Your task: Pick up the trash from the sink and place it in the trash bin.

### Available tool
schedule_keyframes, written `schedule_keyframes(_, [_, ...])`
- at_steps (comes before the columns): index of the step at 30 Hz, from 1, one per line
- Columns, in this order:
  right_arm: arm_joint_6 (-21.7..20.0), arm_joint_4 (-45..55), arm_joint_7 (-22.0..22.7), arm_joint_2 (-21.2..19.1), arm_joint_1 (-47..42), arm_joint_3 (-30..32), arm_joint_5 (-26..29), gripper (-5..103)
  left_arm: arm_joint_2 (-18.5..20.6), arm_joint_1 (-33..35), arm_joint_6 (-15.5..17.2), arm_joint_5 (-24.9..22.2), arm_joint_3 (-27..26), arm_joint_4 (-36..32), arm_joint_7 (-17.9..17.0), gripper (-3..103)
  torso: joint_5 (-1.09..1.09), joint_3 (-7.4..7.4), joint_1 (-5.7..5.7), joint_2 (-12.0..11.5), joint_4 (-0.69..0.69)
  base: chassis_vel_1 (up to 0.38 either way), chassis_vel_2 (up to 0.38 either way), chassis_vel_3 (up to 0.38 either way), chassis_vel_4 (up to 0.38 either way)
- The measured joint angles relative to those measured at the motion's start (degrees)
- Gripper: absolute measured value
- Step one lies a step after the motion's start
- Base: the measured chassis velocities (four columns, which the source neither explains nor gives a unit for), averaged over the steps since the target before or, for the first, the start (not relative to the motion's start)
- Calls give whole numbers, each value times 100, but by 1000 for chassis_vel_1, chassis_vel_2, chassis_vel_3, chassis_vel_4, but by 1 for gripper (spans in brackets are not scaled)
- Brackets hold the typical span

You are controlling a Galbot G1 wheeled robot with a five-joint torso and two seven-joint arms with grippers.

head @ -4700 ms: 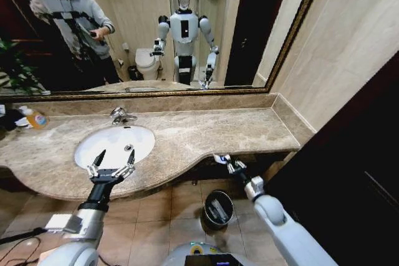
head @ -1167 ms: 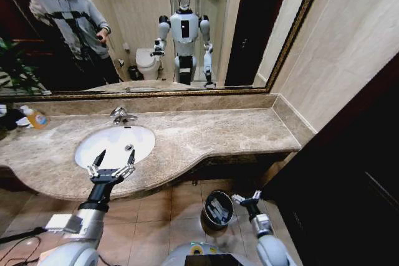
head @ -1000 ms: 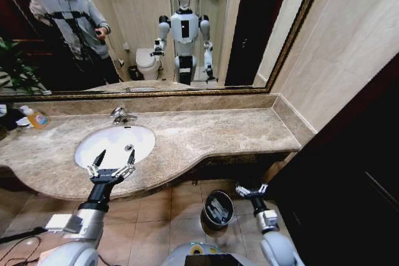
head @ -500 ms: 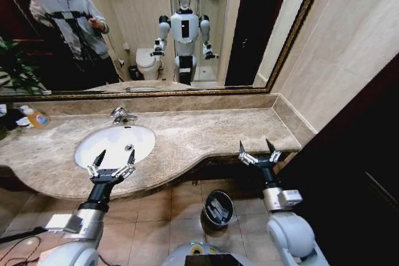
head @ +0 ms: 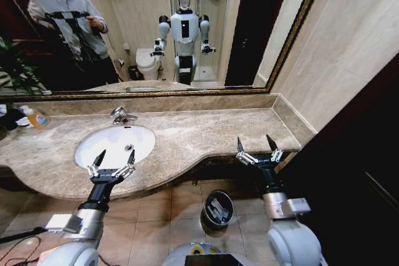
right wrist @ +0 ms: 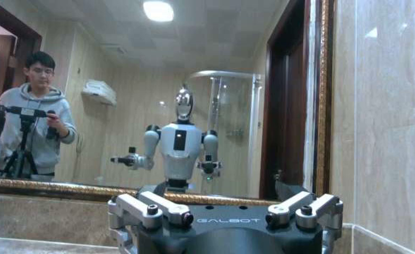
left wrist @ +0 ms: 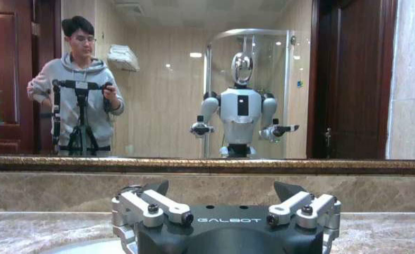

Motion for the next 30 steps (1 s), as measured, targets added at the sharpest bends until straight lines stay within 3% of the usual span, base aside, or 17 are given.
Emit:
schedule_keyframes(4, [171, -57, 43, 24, -188, -84, -87, 100, 0, 0, 0, 0, 0, 0, 0, 100, 0, 0, 0, 0, 0, 0, 0, 0, 0])
schedule_keyframes(30, [162, -158, 62, 21, -127, -85, -64, 100, 0, 0, 0, 0, 0, 0, 0, 100, 0, 0, 0, 0, 0, 0, 0, 0, 0])
